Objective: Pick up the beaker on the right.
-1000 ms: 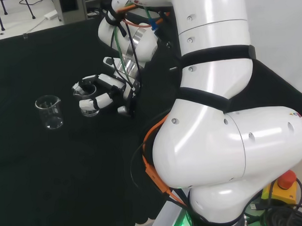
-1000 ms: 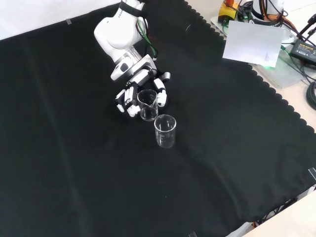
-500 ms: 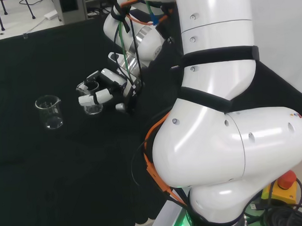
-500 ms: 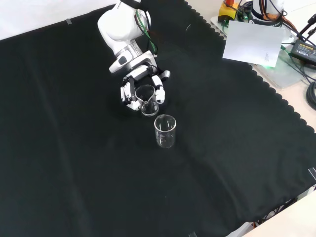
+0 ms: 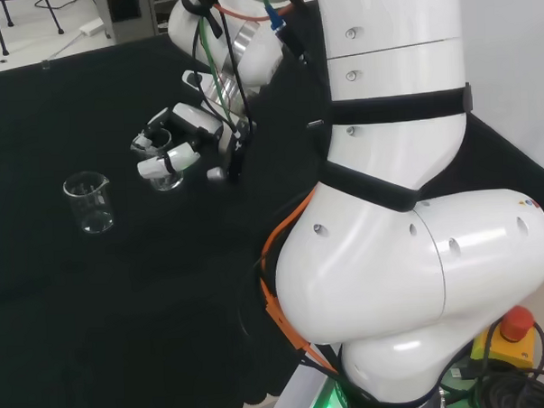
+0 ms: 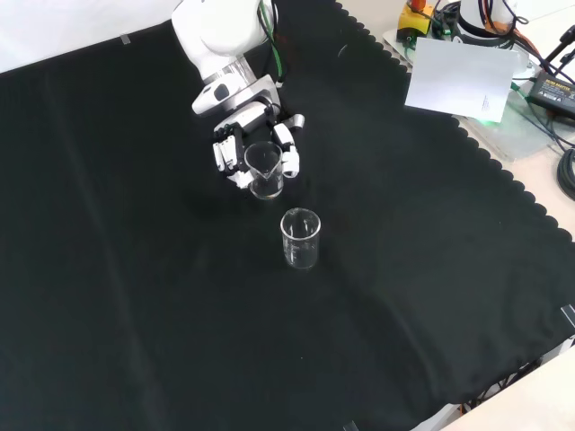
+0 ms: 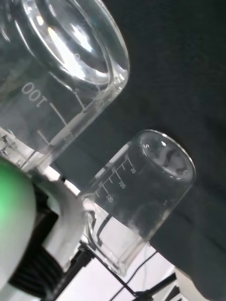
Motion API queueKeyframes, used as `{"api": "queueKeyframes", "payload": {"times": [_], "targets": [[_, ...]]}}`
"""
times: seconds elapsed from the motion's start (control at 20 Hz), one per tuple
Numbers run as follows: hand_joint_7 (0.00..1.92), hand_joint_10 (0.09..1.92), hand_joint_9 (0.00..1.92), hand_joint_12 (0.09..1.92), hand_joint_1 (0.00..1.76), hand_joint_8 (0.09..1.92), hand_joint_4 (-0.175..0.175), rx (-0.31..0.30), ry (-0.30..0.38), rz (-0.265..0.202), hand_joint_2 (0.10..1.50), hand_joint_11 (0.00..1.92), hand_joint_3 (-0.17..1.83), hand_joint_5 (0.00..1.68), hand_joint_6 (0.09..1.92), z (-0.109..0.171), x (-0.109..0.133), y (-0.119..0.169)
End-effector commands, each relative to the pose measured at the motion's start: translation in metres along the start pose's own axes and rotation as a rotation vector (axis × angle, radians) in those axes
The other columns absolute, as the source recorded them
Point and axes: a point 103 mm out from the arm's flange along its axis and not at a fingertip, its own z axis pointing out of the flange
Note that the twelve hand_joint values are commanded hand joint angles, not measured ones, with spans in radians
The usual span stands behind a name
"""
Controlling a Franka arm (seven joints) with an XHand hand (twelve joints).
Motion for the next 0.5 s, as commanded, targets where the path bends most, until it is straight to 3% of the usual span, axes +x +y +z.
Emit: {"api": "queueKeyframes", "payload": {"times": [0.05,0.25,0.5], "targets": [[1.59,0.13,1.60,0.88,1.33,0.09,-0.175,0.059,-0.065,-0.039,0.63,1.14,0.59,1.46,0.25,-0.008,0.016,-0.004],[1.59,0.12,1.60,0.88,1.33,0.09,-0.175,0.106,-0.083,-0.047,0.62,1.14,0.59,1.46,0.25,-0.015,0.029,-0.004],[1.59,0.12,1.60,0.88,1.33,0.09,-0.175,0.124,-0.106,-0.048,0.62,1.14,0.59,1.46,0.25,-0.023,0.039,-0.006]]}}
